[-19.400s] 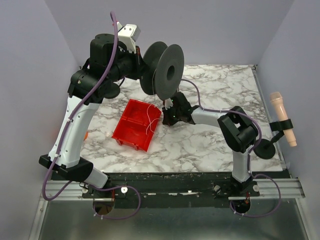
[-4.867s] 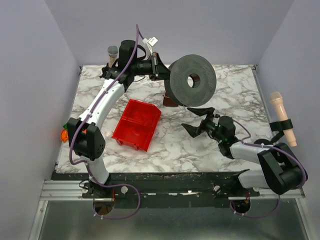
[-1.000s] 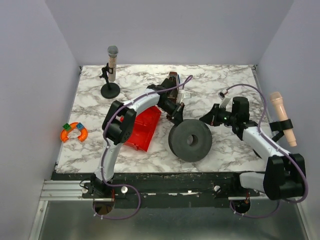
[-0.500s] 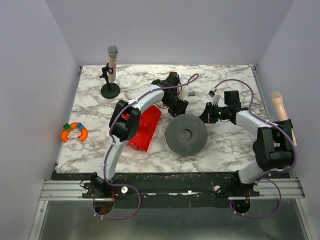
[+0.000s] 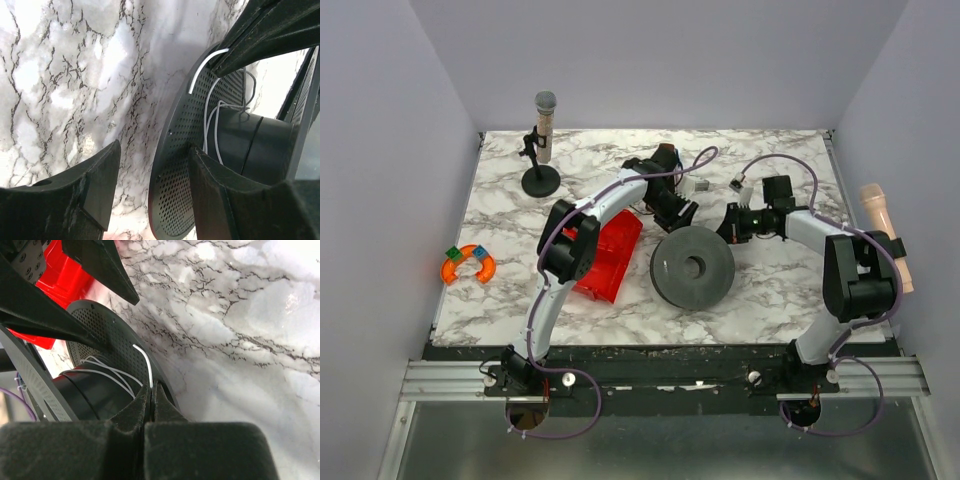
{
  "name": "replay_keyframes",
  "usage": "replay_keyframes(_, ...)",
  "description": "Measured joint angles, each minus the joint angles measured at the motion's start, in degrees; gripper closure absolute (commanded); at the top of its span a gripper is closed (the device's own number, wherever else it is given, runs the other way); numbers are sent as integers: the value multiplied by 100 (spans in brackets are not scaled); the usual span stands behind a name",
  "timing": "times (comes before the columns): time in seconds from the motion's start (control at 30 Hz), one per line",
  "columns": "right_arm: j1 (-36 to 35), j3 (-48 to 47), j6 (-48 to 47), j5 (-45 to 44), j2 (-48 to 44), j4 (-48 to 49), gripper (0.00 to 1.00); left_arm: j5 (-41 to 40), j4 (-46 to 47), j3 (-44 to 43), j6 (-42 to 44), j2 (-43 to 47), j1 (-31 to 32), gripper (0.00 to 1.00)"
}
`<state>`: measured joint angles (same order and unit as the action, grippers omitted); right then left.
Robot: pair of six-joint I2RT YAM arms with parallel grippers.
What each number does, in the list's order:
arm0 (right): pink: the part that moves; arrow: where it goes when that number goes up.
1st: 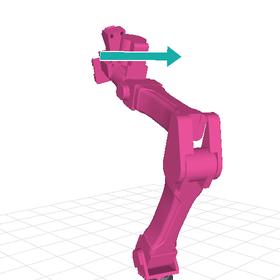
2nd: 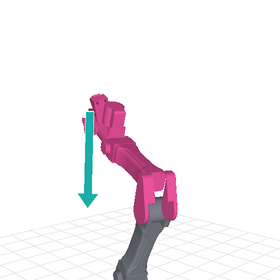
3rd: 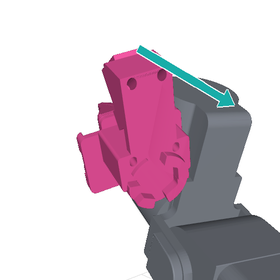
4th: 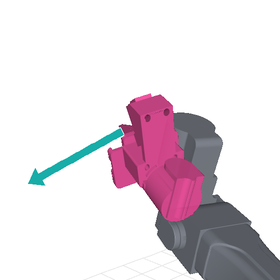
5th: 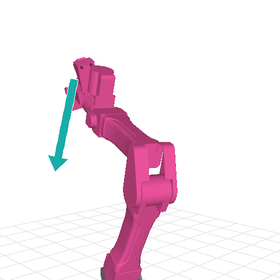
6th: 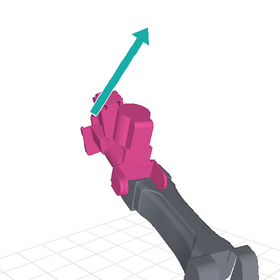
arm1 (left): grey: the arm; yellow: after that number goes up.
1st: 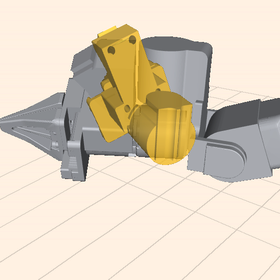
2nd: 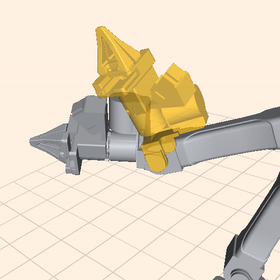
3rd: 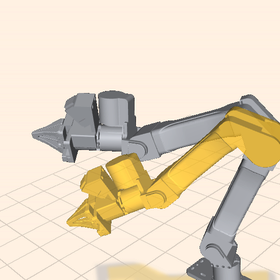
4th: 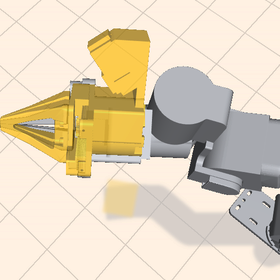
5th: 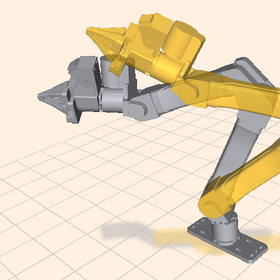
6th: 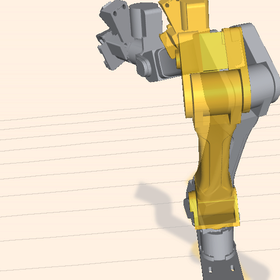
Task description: Wrap the cables
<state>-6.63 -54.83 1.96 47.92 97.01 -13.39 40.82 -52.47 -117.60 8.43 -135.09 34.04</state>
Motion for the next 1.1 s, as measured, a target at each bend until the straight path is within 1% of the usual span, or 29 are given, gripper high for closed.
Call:
replay_keyframes(0.17, 0, -155, -118, 72, 151, -48, 99, -179, 66, 0, 9, 31, 26, 36)
replay_keyframes(0.27, 0, -188, -212, 87, 157, -103, 99, -210, 101, -2, 17, 42, 33, 32)
replay_keyframes(0.43, 0, -227, -313, 74, 157, -164, 99, -227, 229, -2, 17, 50, 20, 31)
replay_keyframes(0.63, -83, -227, -356, 57, 155, -487, 99, -564, 1355, -188, -157, 52, -144, 30)
replay_keyframes(0.77, -144, -225, -354, 114, 133, -660, 99, -588, 1779, -273, -249, 85, -260, 32)
replay_keyframes(0.83, -166, -225, -354, 127, 131, -669, 99, -592, 1869, -278, -271, 103, -304, 37)
replay_keyframes(1.0, -168, -225, -352, 162, 133, -671, 99, -562, 1757, -323, -221, 157, -317, 41)
replay_keyframes(1.1, -168, -234, -352, 199, 175, -671, 98, -505, 1499, -289, -52, 393, -310, 41)
